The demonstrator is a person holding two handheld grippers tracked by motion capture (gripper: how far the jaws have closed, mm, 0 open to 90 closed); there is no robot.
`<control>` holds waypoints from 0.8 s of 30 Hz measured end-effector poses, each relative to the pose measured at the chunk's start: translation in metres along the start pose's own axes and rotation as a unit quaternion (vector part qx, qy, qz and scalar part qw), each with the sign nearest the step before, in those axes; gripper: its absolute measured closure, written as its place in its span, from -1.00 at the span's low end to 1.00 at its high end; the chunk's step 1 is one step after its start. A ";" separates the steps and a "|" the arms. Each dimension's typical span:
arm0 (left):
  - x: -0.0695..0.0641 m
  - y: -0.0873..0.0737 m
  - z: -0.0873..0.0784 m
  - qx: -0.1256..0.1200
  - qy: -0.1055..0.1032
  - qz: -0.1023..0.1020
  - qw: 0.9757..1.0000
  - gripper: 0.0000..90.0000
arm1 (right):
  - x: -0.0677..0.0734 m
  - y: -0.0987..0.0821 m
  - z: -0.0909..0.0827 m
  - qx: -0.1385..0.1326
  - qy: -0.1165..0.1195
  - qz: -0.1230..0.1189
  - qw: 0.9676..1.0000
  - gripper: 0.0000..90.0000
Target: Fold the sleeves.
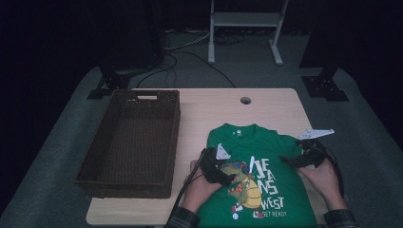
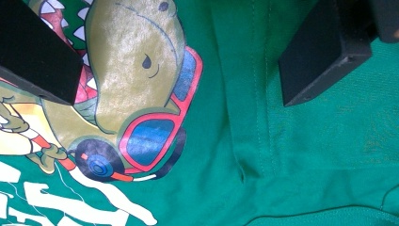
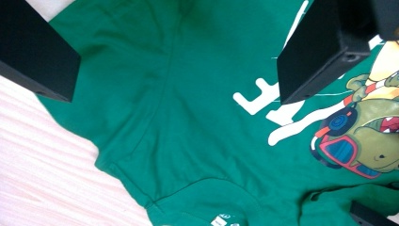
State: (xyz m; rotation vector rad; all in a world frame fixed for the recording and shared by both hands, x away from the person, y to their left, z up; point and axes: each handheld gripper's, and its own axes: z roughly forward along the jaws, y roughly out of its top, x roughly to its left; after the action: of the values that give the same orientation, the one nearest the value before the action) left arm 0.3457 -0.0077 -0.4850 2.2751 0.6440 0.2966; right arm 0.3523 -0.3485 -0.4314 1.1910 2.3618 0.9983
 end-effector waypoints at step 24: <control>0.000 0.000 0.000 0.000 0.000 0.000 1.000 -1.00 | -0.033 0.016 0.007 0.026 -0.022 0.023 0.999 -1.00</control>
State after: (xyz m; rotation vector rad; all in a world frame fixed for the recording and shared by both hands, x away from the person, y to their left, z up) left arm 0.3457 -0.0078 -0.4850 2.2747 0.6442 0.2963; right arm 0.3857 -0.3650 -0.4261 1.2796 2.3504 0.9206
